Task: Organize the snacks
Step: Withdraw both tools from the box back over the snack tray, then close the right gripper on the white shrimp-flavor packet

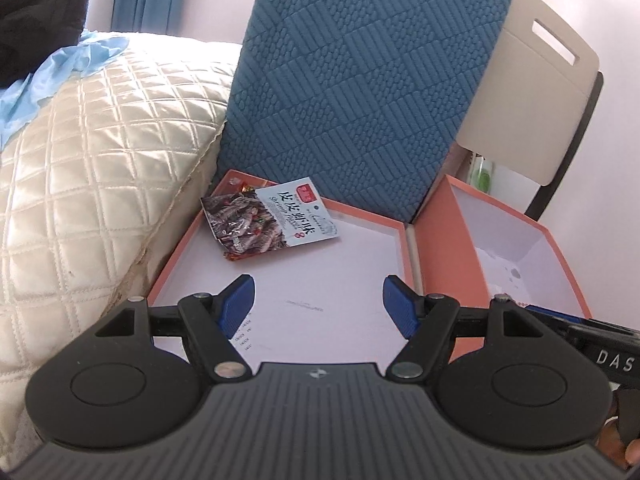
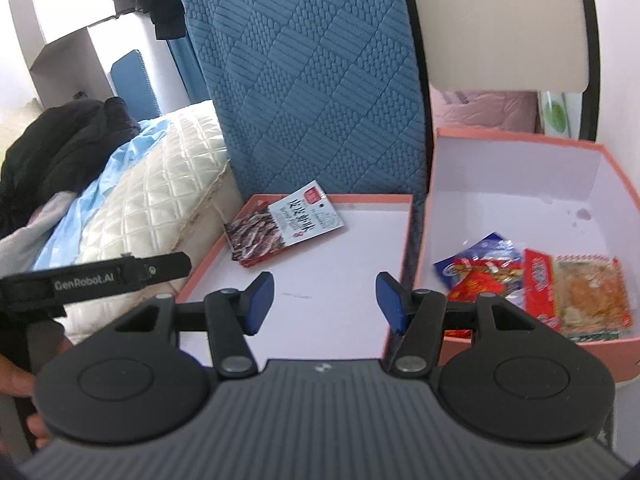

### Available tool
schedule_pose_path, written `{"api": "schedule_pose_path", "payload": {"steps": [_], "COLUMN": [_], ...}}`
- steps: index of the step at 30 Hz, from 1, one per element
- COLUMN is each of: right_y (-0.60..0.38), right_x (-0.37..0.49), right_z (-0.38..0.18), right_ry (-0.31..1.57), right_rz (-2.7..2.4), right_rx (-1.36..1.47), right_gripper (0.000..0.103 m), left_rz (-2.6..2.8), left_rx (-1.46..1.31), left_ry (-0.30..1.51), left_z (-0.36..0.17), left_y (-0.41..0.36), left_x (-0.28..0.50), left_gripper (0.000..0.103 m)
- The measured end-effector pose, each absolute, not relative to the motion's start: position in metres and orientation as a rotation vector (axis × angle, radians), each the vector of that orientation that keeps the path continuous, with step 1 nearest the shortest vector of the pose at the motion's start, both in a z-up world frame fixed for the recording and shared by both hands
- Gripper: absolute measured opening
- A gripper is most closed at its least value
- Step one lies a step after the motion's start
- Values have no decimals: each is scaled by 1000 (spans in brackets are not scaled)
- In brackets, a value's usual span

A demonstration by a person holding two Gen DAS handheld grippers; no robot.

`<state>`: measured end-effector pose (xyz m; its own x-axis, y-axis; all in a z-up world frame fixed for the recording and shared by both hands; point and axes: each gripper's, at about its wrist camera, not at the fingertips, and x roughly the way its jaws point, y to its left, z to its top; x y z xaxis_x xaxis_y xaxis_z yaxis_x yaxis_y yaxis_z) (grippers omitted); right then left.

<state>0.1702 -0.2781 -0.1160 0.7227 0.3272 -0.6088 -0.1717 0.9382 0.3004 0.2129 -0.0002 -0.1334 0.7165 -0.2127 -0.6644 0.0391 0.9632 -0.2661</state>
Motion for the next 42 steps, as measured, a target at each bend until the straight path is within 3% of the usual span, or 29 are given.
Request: {"api": "schedule_pose_path", "payload": {"steps": [23, 42], "right_y": [-246, -223], "right_x": [287, 390], "right_z": [-157, -231], "right_ry": [752, 987], "right_rz": [422, 469], "right_rx": [424, 646], "right_gripper": [61, 61], "left_rz": [-32, 41], "left_rx": [-319, -266], "left_ry": [815, 965], "left_z": [-208, -256], "left_y": [16, 21], "left_x": [305, 382], "left_gripper": [75, 74]}}
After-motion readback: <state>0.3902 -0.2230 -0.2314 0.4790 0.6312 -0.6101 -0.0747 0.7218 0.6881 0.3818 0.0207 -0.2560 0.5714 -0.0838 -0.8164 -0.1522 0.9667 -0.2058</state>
